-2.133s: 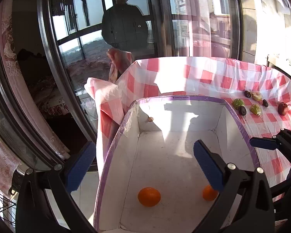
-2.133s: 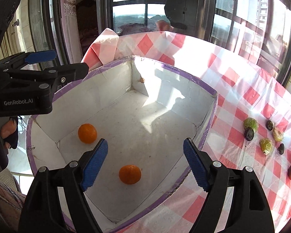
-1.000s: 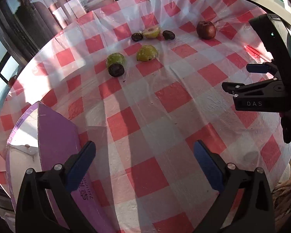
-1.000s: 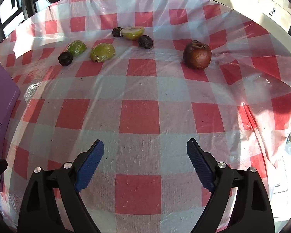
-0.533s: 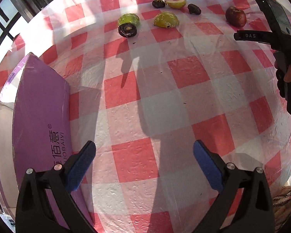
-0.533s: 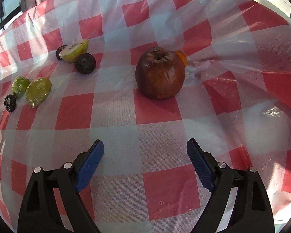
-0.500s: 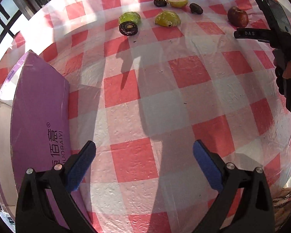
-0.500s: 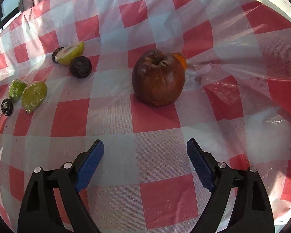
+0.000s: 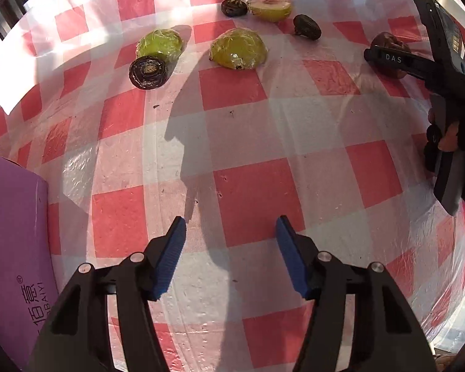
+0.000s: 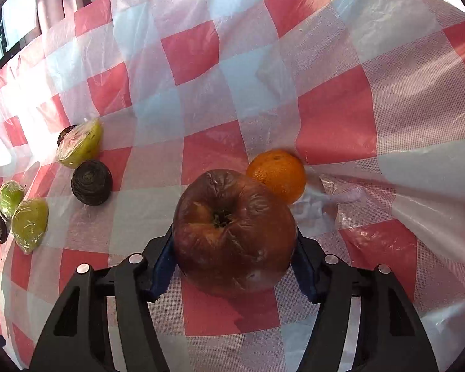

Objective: Organize fruits
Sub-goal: 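Grasp the green wrapped fruit with left gripper while right grasps the red apple, then carry the green fruit and apple into the box and release both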

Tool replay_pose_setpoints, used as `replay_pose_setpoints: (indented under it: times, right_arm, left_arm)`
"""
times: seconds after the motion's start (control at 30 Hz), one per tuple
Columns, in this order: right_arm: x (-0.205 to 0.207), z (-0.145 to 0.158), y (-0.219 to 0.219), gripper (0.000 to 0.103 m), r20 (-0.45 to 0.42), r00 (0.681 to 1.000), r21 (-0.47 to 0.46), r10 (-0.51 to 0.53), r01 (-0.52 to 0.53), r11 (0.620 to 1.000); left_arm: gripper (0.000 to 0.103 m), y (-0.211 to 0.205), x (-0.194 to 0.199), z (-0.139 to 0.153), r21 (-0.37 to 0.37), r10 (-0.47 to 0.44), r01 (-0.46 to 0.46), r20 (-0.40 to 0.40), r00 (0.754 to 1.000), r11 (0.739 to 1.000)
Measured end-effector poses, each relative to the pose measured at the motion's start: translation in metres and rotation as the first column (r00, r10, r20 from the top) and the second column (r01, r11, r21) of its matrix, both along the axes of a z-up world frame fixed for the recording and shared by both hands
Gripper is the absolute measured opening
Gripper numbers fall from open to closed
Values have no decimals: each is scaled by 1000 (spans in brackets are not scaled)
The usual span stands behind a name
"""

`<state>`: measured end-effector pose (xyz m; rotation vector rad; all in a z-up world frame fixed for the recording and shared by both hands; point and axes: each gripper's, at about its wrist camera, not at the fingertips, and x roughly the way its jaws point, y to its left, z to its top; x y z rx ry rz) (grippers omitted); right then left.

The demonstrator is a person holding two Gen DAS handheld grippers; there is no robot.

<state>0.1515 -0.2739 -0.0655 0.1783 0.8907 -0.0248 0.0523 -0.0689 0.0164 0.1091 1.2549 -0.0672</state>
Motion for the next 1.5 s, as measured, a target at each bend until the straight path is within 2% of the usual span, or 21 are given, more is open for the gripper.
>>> replay_pose_setpoints:
  times: [0.07, 0.37, 0.53, 0.63, 0.7, 0.77, 0.9, 1.0, 1.03, 1.07, 1.17, 1.27, 1.4, 1.5]
  right_arm:
    - [0, 0, 0, 62, 1, 1000, 1, 0, 0, 1000]
    - [3, 1, -4, 63, 0, 1000, 25, 4, -4, 1000]
    - [1, 3, -9, 63, 1, 1000, 36, 5, -5, 999]
    - [0, 5, -11, 64, 4, 1000, 46, 4, -4, 999]
    - [0, 5, -12, 64, 4, 1000, 47, 4, -4, 999]
    - [2, 4, -14, 64, 3, 1000, 46, 3, -4, 999]
    - [3, 4, -15, 64, 2, 1000, 46, 4, -4, 999]
    - [3, 4, -15, 64, 2, 1000, 46, 4, -4, 999]
    - [3, 4, -15, 64, 3, 1000, 48, 4, -4, 999]
    - [3, 3, -14, 64, 3, 1000, 49, 5, -5, 999]
    - [4, 3, -12, 64, 2, 1000, 43, 6, -6, 999]
    - [4, 3, -10, 64, 0, 1000, 36, 6, -6, 999]
    - [4, 3, -6, 64, -1, 1000, 25, 6, -6, 1000]
    - [3, 3, 1, 62, -1, 1000, -3, 22, -22, 1000]
  left_arm:
    - [49, -8, 24, 0, -14, -1, 1, 29, 1000, 1000]
    - [48, -29, 137, 0, -6, 23, -23, 115, 993, 1000]
    - [50, -32, 165, 1, -13, 20, -19, 125, 992, 1000]
    - [50, -29, 172, 4, -59, 57, -51, 108, 992, 997]
    - [51, -29, 176, 8, -74, 60, -52, 117, 991, 996]
    - [68, -30, 183, 8, -71, 53, -45, 115, 992, 996]
    - [76, -26, 202, 5, -67, 33, -25, 123, 992, 997]
    - [74, -34, 212, 5, -37, 18, -14, 133, 991, 999]
    - [61, -35, 212, 7, -34, 19, -14, 143, 990, 999]
    - [58, -35, 210, 8, -45, 4, 3, 143, 990, 999]
    - [58, -45, 191, 11, -48, -69, 76, 130, 989, 996]
    - [58, -53, 152, 18, -19, -142, 146, 139, 980, 989]
    - [58, -52, 81, 35, -72, -135, 146, 142, 981, 987]
    - [58, -45, 14, 37, -144, -112, 125, 101, 989, 982]
